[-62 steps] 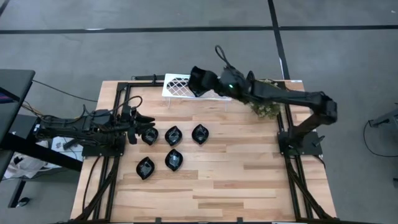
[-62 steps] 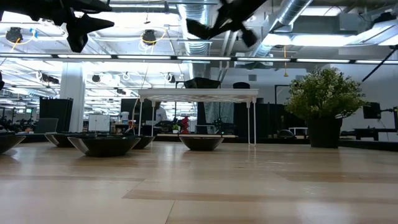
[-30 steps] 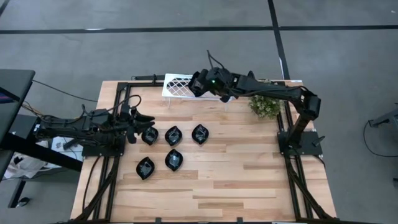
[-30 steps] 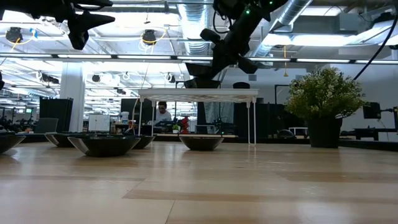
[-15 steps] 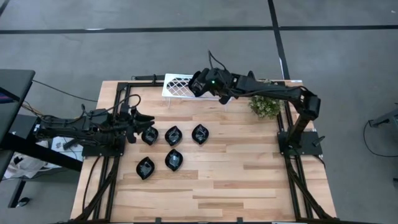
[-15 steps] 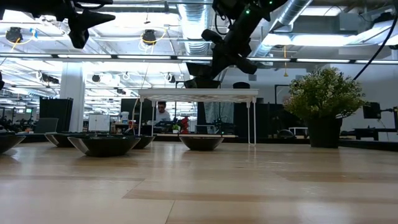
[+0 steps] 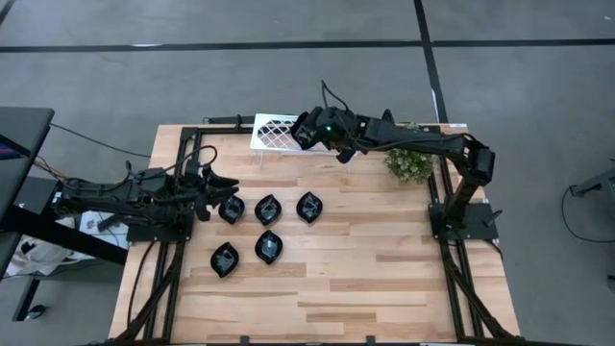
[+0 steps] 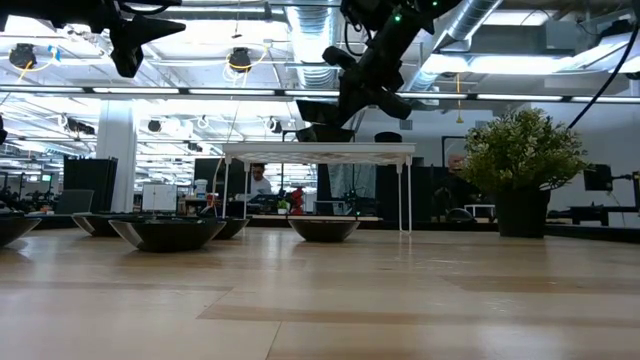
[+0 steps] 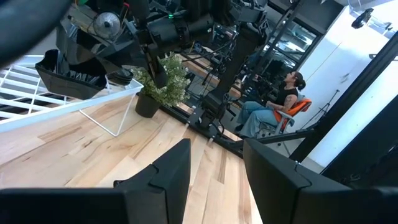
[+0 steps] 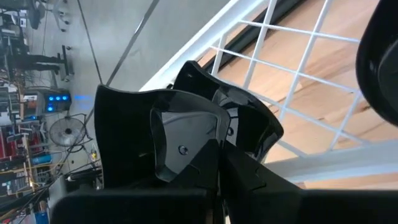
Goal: Pick & Place Mini shaped plates
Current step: Stack the black distorted square plate on top of the black distorted square plate on the shelf
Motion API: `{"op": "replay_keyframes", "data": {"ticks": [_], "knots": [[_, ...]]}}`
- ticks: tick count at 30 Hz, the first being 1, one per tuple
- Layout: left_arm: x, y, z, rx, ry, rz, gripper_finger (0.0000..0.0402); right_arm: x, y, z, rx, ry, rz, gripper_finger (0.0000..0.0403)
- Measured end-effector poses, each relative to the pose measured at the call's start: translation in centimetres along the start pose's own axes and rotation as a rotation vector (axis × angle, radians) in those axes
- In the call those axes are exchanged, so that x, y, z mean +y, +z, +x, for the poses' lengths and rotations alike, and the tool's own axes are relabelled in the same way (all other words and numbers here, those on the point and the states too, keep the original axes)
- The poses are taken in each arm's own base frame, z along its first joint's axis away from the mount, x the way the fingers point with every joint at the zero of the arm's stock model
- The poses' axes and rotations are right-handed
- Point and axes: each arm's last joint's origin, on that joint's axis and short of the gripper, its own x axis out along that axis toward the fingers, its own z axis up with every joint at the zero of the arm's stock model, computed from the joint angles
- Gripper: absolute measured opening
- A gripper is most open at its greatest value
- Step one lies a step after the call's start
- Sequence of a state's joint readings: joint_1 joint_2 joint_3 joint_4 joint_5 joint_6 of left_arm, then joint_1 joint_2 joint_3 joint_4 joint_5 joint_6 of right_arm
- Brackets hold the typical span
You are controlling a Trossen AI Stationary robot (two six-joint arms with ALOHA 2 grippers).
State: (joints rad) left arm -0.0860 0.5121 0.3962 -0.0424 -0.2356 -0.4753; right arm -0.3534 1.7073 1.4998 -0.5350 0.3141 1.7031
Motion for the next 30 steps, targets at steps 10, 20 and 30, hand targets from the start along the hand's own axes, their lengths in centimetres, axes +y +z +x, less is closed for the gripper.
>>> {"op": "replay_keyframes", "data": {"ticks": [10,20,30], "knots": [[-0.03,0.05,0.00,-0.006,-0.003,-0.002,0.0150,0.32,0.07,0.02,-0.002,0.030,0.011,0.0010],[-0.02,0.06,0.00,-0.008,0.001,-0.002,0.0150,0.38,0.00,-0.08,-0.074,0.054,0.138,0.0011],[0.04,0.14,0.00,-0.025,0.025,-0.003,0.0150,-0.42,-0.48,-0.25,-0.071,-0.015,0.181,0.0011]]}}
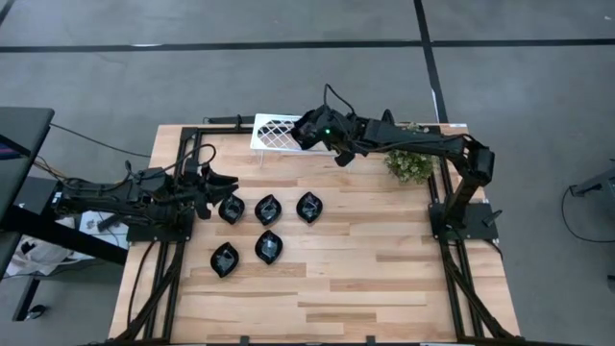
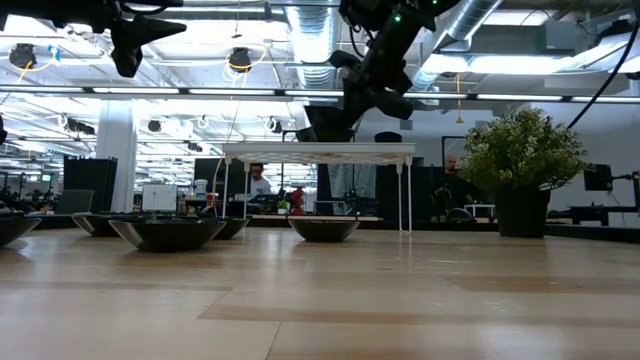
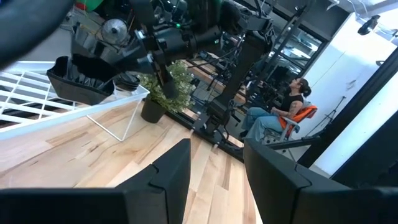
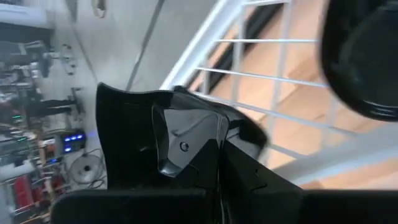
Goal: Pick & Place Mini shaped plates
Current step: Stack the black distorted square plate on top of the black distorted square plate on the shelf
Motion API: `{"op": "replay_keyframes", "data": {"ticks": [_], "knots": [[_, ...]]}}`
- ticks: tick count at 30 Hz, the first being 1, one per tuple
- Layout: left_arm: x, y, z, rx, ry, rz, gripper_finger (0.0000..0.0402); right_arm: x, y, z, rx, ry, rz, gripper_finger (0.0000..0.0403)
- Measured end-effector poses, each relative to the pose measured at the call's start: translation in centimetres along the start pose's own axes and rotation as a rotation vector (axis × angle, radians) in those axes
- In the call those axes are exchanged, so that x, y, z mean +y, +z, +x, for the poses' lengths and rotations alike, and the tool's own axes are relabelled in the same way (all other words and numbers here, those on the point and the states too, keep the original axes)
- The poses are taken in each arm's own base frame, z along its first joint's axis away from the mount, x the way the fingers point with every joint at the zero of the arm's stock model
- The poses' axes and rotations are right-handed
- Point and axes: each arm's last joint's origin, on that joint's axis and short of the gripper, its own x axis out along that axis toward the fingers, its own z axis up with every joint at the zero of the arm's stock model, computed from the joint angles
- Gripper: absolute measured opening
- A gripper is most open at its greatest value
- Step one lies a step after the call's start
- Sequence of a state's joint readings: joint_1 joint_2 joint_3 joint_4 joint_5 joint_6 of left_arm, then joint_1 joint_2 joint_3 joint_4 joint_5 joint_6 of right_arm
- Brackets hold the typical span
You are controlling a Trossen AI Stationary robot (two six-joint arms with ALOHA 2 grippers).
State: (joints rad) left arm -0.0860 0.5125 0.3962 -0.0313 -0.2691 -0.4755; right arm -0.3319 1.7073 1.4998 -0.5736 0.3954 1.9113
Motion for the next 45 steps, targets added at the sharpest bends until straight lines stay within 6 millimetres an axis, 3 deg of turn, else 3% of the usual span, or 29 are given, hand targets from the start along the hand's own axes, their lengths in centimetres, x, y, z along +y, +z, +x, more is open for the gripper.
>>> {"op": "replay_keyframes", "data": {"ticks": [37,45], "knots": [[-0.08,0.16,-0.01,-0.016,-0.008,-0.005,0.0150,-0.27,-0.31,-0.07,0.079,-0.041,-0.044,0.0011],[-0.08,0.16,0.00,-0.016,-0.008,-0.005,0.0150,0.49,-0.22,0.04,0.077,0.029,-0.012,0.0011]]}}
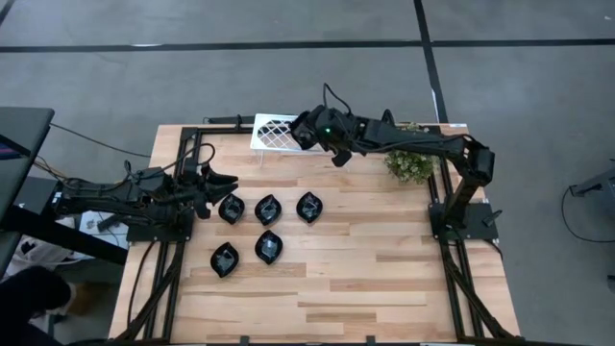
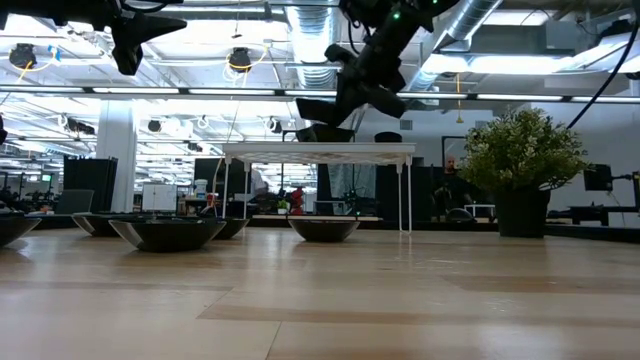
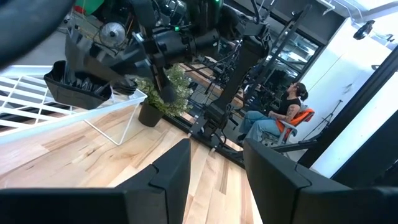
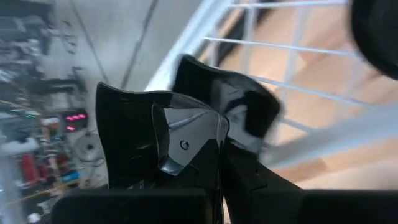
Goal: Pick & Place Mini shaped plates
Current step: Stack the black distorted square plate on top of the black distorted square plate on the shelf
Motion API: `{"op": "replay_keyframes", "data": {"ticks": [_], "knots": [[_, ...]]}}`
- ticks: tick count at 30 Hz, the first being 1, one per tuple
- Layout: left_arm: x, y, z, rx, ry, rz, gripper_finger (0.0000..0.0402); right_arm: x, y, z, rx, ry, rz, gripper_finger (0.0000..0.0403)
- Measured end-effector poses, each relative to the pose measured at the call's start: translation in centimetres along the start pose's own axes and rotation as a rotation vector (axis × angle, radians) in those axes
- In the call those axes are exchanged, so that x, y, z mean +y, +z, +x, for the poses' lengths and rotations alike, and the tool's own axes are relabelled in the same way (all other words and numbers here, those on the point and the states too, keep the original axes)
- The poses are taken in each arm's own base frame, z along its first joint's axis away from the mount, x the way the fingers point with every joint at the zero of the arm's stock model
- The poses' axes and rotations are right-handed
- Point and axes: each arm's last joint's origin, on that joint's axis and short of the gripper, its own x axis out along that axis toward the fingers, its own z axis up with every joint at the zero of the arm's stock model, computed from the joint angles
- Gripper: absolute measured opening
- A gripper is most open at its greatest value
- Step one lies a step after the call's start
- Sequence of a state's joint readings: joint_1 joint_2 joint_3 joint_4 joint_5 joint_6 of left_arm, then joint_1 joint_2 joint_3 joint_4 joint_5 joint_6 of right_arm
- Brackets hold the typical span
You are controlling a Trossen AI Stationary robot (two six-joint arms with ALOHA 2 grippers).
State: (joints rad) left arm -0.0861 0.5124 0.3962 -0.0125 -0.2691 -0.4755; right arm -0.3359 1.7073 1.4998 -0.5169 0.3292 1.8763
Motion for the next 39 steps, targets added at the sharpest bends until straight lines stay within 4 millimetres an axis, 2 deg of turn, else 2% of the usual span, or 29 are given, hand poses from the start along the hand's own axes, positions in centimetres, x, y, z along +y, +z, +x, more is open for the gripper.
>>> {"op": "replay_keyframes", "data": {"ticks": [6,19,39], "knots": [[-0.02,0.04,0.00,-0.004,-0.002,-0.001,0.0150,0.44,0.69,0.23,-0.024,0.027,0.012,0.0011],[-0.06,0.11,0.00,-0.011,-0.006,-0.003,0.0150,-0.36,0.32,0.04,-0.027,-0.038,-0.028,0.0011],[-0.09,0.17,-0.01,-0.017,-0.010,0.002,0.0150,-0.45,0.21,0.00,-0.021,-0.045,0.004,0.0010]]}}
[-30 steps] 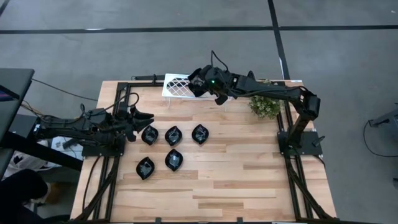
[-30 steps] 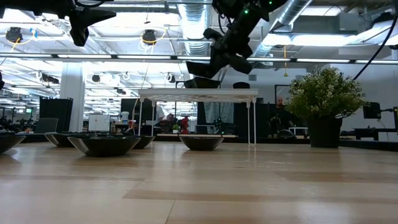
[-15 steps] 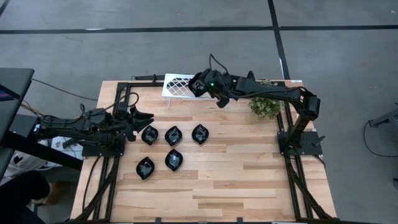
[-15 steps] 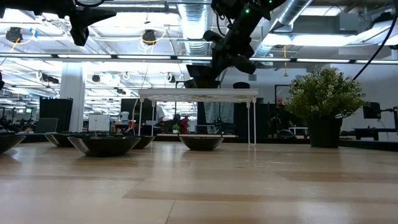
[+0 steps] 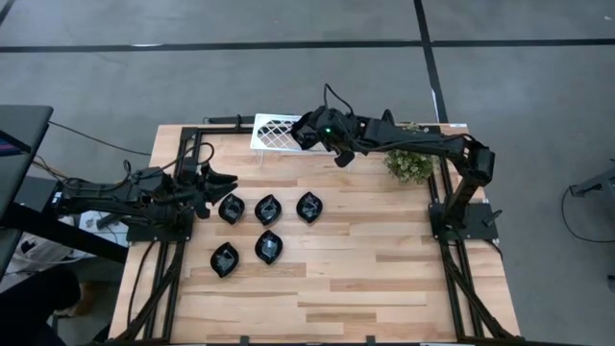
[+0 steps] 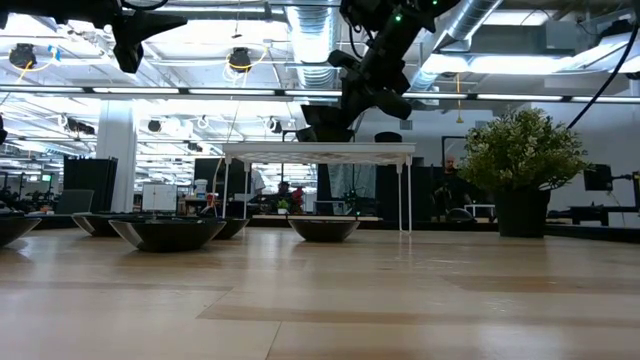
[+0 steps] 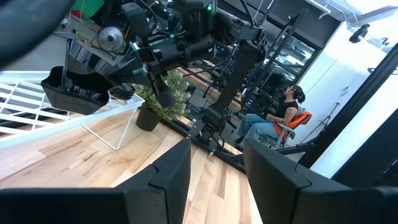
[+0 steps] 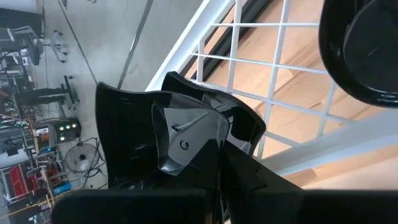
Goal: Pick & Place Mini shaped plates
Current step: Stack the black distorted square plate on top of the black distorted square plate on the shelf
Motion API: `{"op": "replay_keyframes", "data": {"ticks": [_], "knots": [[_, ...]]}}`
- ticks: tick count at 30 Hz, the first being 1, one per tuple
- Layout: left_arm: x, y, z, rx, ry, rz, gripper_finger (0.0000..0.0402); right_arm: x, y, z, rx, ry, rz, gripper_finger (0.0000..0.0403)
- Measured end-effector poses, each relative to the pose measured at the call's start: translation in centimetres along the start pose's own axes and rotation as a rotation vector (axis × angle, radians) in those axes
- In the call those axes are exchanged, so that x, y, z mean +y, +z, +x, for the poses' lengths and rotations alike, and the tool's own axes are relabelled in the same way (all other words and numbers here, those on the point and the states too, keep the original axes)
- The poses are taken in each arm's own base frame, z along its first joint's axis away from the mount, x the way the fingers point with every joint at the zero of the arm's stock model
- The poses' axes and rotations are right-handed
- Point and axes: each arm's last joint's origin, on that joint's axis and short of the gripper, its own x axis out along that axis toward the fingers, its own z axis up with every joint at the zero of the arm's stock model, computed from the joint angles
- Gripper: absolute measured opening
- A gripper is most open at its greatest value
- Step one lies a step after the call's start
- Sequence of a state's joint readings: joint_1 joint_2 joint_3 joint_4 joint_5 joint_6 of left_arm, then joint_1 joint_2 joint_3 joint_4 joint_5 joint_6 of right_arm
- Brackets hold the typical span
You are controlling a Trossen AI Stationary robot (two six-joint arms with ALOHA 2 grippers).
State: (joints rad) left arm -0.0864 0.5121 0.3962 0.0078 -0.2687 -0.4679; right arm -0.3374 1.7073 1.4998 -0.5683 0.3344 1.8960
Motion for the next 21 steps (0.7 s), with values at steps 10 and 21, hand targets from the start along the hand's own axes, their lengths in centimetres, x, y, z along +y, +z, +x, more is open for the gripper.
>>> {"op": "replay_keyframes", "data": {"ticks": [10,21], "knots": [[0.0,0.0,0.0,0.000,-0.002,0.000,0.0150,-0.8,-1.0,1.2,0.040,-0.043,0.018,0.0011],[-0.1,0.1,0.0,-0.006,-0.009,-0.003,0.0150,-0.6,-1.2,1.8,0.053,-0.022,-0.004,0.0047]]}}
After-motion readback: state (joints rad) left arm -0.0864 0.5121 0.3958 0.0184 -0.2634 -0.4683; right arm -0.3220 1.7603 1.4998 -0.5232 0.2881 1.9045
